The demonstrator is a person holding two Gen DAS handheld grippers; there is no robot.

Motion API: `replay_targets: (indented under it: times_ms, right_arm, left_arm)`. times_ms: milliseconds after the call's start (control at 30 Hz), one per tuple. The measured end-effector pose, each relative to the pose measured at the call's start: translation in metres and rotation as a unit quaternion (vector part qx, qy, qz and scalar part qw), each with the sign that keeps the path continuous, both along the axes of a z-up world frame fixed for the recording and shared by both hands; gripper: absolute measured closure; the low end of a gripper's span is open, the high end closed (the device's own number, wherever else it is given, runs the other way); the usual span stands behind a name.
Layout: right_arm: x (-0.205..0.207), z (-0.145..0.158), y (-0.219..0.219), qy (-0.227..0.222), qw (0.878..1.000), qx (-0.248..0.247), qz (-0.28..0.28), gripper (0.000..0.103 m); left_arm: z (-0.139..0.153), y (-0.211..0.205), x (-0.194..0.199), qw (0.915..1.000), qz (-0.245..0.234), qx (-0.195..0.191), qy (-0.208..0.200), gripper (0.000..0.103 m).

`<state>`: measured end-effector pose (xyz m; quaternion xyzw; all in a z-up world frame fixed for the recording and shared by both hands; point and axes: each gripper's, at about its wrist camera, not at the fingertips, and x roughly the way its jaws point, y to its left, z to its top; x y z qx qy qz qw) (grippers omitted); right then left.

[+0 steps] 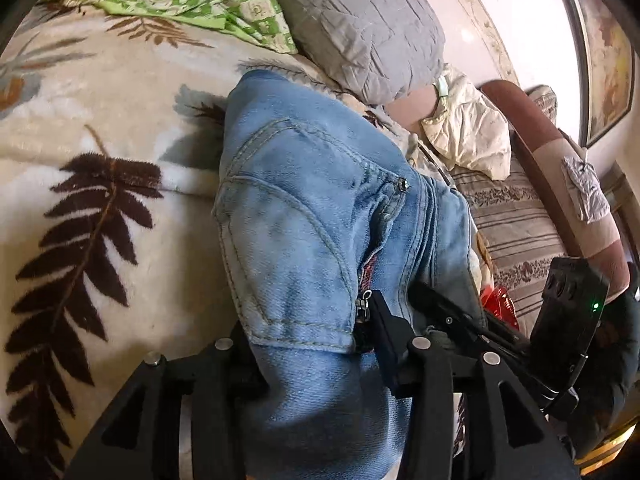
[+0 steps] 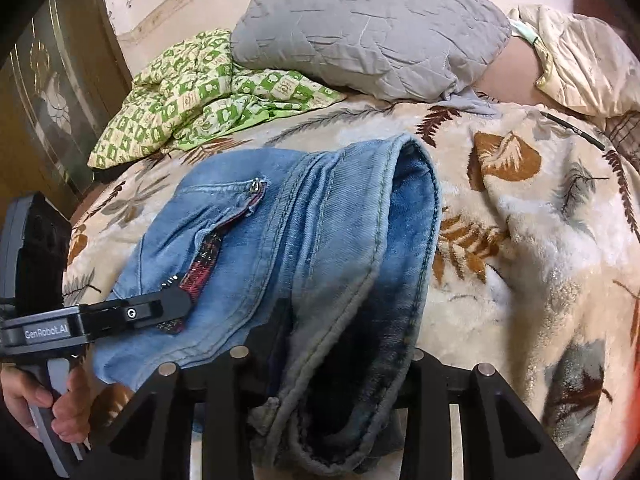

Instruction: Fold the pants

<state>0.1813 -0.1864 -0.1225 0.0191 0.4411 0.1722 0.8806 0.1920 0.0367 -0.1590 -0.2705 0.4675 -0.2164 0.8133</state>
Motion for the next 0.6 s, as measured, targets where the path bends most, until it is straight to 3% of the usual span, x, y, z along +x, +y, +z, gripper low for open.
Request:
replay_targets:
  times_ms: [133, 167, 233, 300, 400, 533, 600]
  right_arm:
    - [0.004, -0.004, -0.006, 0.009, 1.0, 0.016, -0.011, 0.052]
    - [0.002, -0.004, -0.01, 0.012, 1.0, 0.024, -0.012, 0.048]
    - [-0.002, 0.003, -0.021, 0.015, 0.999, 0.032, -0.028, 0.021]
    - [-0.007, 0.013, -0.031, 0.01, 0.998, 0.049, -0.031, 0.019]
    - [-0.02, 0.03, -0.04, -0.005, 0.998, 0.055, -0.022, 0.016]
    - [-0.048, 0.053, -0.034, -0.04, 0.998, 0.039, 0.01, 0.014]
    - [-0.056, 0.06, -0.021, -0.05, 0.998, 0.004, 0.026, 0.014]
  left_arm:
    - [-0.001, 0.002, -0.009, 0.9999, 0.006, -0.01, -0.008, 0.042]
    - [0.001, 0.004, -0.009, 0.9999, 0.011, -0.01, -0.007, 0.035]
    - [0.013, 0.011, -0.012, 0.9996, 0.026, -0.005, -0.004, 0.022]
    - [0.034, 0.022, -0.009, 0.9988, 0.044, -0.005, -0.018, 0.013]
    - [0.054, 0.031, 0.009, 0.9986, 0.046, 0.002, -0.024, 0.012]
    - [0.059, 0.026, 0.055, 0.9978, 0.035, 0.056, 0.013, 0.012]
    - [0.053, 0.018, 0.081, 0.9952, 0.028, 0.086, 0.038, 0.012]
